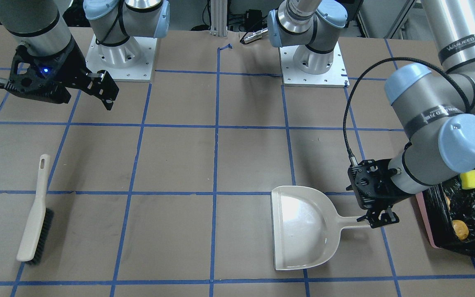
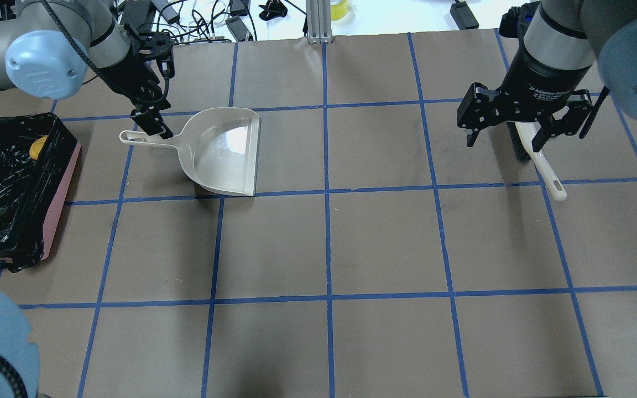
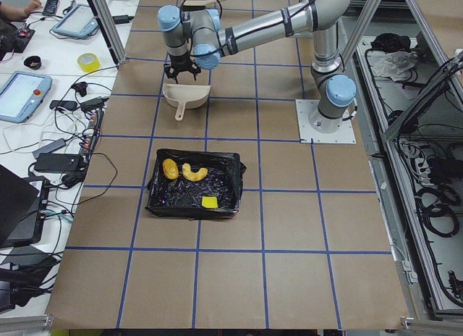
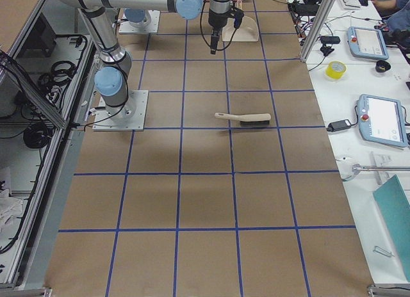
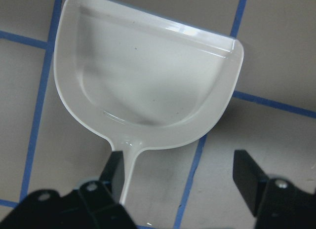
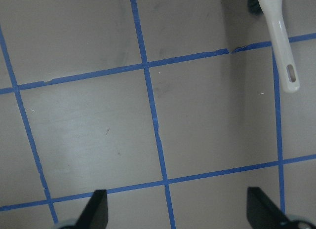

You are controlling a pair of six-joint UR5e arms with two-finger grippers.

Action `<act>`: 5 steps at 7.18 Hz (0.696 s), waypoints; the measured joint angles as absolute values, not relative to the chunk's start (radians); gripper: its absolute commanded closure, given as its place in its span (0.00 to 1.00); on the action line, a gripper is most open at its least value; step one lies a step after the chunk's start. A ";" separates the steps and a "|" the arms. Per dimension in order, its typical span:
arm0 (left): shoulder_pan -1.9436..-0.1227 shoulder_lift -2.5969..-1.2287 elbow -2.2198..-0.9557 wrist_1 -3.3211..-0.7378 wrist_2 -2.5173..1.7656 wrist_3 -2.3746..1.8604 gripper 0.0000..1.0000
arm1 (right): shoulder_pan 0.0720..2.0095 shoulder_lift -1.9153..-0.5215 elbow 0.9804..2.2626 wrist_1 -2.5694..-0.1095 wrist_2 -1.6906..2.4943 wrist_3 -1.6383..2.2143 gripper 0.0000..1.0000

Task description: Sweep and dump trash into bin

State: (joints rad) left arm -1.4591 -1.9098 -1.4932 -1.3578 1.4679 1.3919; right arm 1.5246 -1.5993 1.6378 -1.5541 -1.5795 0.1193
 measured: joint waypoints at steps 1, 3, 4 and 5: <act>-1.502 -1.883 -1.499 -1.368 1.471 1.256 0.15 | 1.525 -1.599 1.638 -1.555 -1.579 0.119 0.00; -1.567 -1.847 -1.505 -1.376 1.475 0.942 0.15 | 1.525 -1.600 1.638 -1.555 -1.578 0.118 0.00; -1.587 -1.831 -1.508 -1.382 1.475 0.807 0.14 | 1.525 -1.600 1.638 -1.555 -1.578 0.117 0.00; -1.598 -1.815 -1.513 -1.387 1.474 0.674 0.11 | 1.525 -1.599 1.638 -1.554 -1.578 0.114 0.00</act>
